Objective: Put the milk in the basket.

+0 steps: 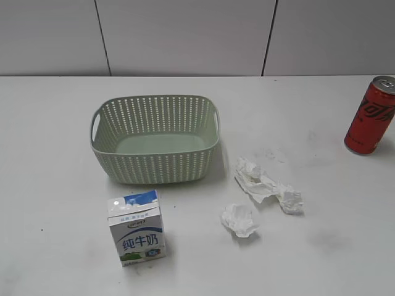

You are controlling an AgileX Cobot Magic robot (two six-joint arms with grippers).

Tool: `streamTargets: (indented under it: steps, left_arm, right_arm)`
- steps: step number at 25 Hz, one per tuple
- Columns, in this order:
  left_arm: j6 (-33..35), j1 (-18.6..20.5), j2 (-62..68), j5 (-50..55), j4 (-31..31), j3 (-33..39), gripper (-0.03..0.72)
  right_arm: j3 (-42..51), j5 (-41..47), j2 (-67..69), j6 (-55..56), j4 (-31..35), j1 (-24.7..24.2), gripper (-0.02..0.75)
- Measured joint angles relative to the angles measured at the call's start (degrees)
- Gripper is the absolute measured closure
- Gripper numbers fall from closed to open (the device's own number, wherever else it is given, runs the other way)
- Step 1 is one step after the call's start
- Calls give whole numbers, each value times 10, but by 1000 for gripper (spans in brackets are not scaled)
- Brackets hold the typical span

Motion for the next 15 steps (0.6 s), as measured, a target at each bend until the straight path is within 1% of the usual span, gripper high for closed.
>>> streamTargets:
  steps: [15]
  left_arm:
    - [0,0,0,0,0,0,99]
  right_arm:
    - [0,0,0,0,0,0,154]
